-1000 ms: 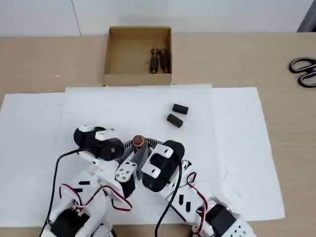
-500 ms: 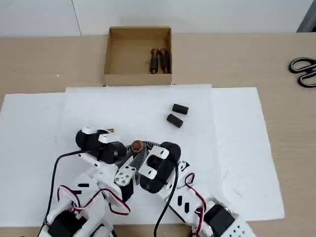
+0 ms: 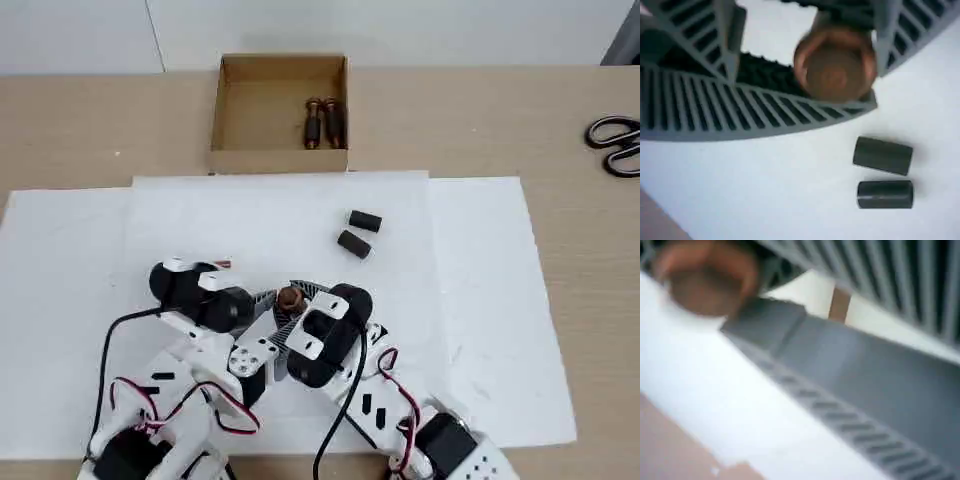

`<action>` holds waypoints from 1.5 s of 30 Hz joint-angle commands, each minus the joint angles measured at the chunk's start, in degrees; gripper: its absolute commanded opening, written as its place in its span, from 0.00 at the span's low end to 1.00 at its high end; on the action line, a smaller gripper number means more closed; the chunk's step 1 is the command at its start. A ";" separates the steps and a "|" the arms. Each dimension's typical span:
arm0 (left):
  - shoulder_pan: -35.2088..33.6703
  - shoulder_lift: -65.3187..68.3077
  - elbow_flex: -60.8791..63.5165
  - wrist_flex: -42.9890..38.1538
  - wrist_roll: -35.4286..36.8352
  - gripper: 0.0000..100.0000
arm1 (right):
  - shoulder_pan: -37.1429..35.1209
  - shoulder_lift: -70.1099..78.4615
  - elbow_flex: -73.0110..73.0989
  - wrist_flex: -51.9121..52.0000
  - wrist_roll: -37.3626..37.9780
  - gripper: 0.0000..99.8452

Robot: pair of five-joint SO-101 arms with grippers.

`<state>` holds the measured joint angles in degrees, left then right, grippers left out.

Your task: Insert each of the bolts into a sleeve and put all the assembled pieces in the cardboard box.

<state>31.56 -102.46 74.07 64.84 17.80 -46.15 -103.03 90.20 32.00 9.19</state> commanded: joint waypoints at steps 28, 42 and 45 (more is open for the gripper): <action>-19.34 0.35 -1.54 -1.85 -14.51 0.01 | 13.58 -0.31 0.00 -1.45 -5.01 0.00; -30.33 0.35 14.11 -9.14 -18.37 0.01 | 21.14 9.98 -19.87 10.86 -11.96 0.00; -30.24 0.26 15.25 -9.14 -18.37 0.01 | 21.41 20.79 -26.99 9.27 -11.78 0.00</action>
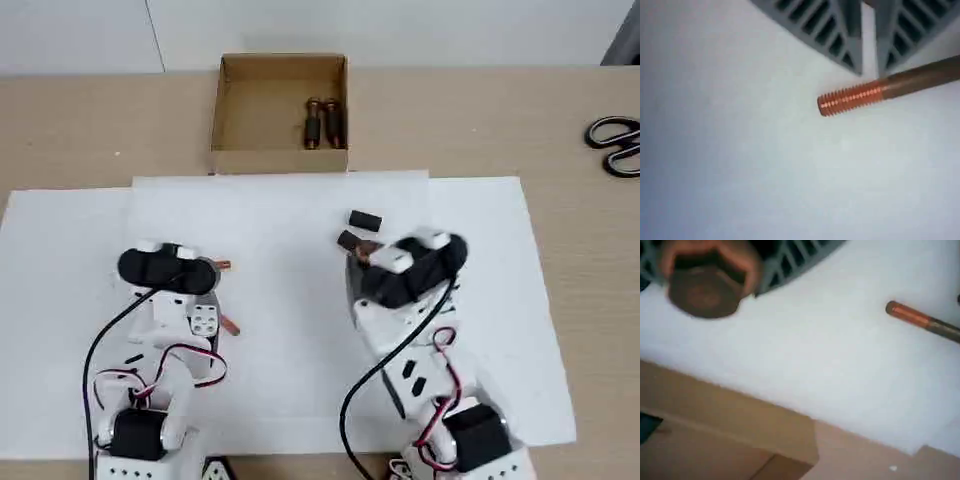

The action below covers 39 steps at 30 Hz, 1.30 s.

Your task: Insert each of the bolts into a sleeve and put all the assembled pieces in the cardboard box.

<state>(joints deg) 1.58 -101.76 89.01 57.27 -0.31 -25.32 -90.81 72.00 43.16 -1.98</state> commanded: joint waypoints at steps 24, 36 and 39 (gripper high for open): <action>-0.44 -0.44 5.23 -1.58 0.00 0.01 | 5.93 86.46 -58.81 -29.32 8.97 0.00; -0.53 -0.44 5.23 -1.58 0.00 0.01 | 5.93 123.56 -97.41 -29.32 13.80 0.00; -0.53 -0.44 5.23 -1.58 0.09 0.01 | 5.85 132.44 -107.60 -29.32 16.00 0.00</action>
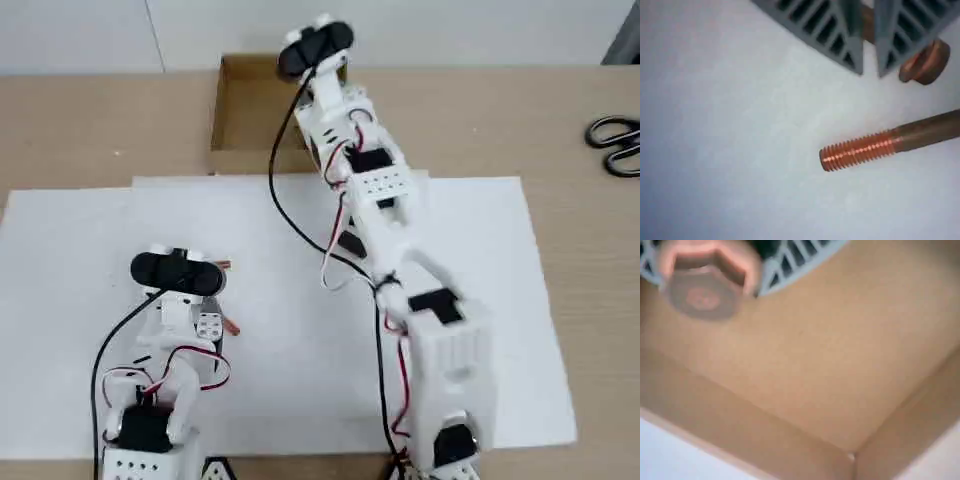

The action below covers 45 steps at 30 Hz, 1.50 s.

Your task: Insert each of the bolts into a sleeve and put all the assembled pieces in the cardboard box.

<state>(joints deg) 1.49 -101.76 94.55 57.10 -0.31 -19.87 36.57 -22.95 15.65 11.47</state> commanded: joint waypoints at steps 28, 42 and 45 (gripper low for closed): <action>-0.18 -0.44 -0.31 -1.41 -0.09 0.01 | -1.89 26.15 -55.30 28.70 14.24 0.09; -0.18 -0.44 -0.31 -1.41 -0.09 0.01 | -1.01 19.21 -73.41 68.88 14.24 0.00; -0.18 -0.44 -0.31 -1.41 -0.09 0.01 | -1.54 14.11 -73.41 76.62 14.24 0.00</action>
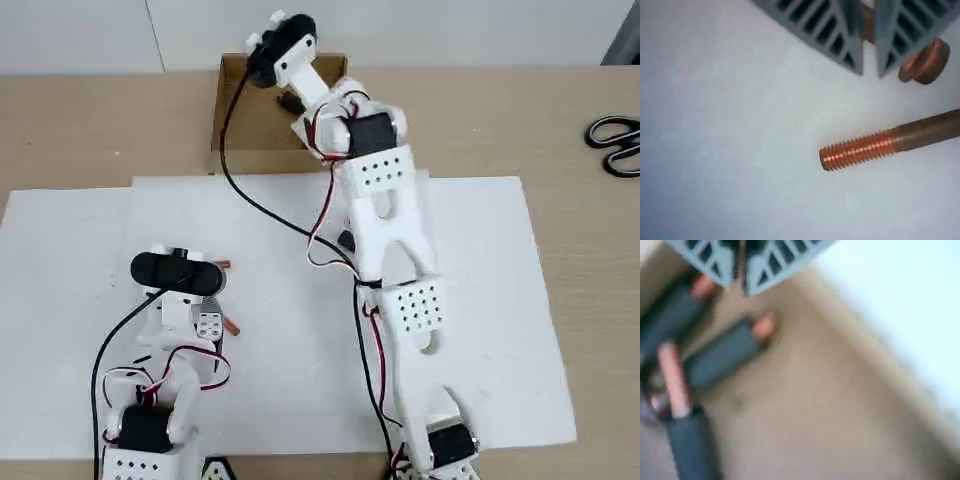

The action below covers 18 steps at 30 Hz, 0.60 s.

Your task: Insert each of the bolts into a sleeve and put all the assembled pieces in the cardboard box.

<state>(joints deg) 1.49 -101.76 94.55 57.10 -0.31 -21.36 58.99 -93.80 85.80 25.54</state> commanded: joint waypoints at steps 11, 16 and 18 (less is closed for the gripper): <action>-0.18 -0.44 -0.31 -1.41 -0.18 0.01 | -0.48 -27.30 9.32 10.95 -3.78 0.00; -0.18 -0.44 -0.31 -1.41 -0.18 0.01 | -0.31 -39.43 30.59 10.51 -6.15 0.00; -0.18 -0.44 -0.31 -1.41 -0.18 0.01 | -0.31 -43.03 39.21 10.42 -6.15 0.00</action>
<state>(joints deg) 1.49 -101.76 94.55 57.10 -0.31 -21.45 23.38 -66.02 96.18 20.35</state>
